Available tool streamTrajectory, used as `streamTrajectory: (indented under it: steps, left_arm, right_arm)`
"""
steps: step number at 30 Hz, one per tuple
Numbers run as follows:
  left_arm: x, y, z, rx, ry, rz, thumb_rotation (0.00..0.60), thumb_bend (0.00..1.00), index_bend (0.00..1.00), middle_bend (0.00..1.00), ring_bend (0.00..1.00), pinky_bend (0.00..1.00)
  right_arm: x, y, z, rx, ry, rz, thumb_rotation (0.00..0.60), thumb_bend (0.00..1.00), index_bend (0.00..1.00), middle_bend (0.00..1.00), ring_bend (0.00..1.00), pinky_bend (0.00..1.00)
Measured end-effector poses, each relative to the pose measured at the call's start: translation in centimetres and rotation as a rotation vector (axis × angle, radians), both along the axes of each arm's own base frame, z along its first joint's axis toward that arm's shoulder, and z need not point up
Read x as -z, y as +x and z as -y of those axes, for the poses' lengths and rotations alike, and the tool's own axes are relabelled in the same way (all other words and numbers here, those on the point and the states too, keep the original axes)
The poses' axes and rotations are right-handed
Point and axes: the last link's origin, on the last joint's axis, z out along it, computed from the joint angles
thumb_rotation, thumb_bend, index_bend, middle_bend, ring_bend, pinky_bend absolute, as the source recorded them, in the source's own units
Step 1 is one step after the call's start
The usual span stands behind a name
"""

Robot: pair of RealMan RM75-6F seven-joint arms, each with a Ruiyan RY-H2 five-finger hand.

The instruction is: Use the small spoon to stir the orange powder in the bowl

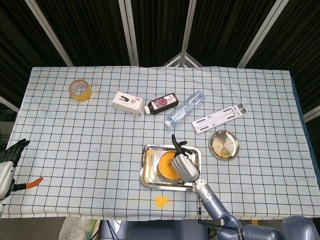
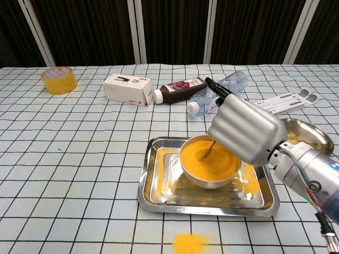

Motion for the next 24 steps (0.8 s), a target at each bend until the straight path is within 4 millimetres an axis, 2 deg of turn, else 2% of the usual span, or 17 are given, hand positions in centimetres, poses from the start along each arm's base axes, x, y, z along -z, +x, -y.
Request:
streamTrajectory:
  steps: [5, 12, 24]
  left_arm:
    - [0.0, 0.0, 0.0, 0.002, 0.001, 0.001, 0.600, 0.00, 0.00, 0.00, 0.00, 0.00]
    - [0.0, 0.0, 0.0, 0.000, 0.002, -0.001, 0.600, 0.00, 0.00, 0.00, 0.00, 0.00]
    - [0.0, 0.0, 0.0, -0.006, 0.006, -0.005, 0.600, 0.00, 0.00, 0.00, 0.00, 0.00]
  right_arm:
    - [0.0, -0.5, -0.3, 0.001, 0.004, -0.008, 0.600, 0.98, 0.89, 0.72, 0.39, 0.00]
    - [-1.1, -1.1, -0.6, 0.002, -0.005, -0.007, 0.600, 0.98, 0.89, 0.72, 0.39, 0.00]
    - [-2.8, -0.4, -1.5, -0.024, 0.000, 0.032, 0.600, 0.98, 0.89, 0.72, 0.39, 0.00]
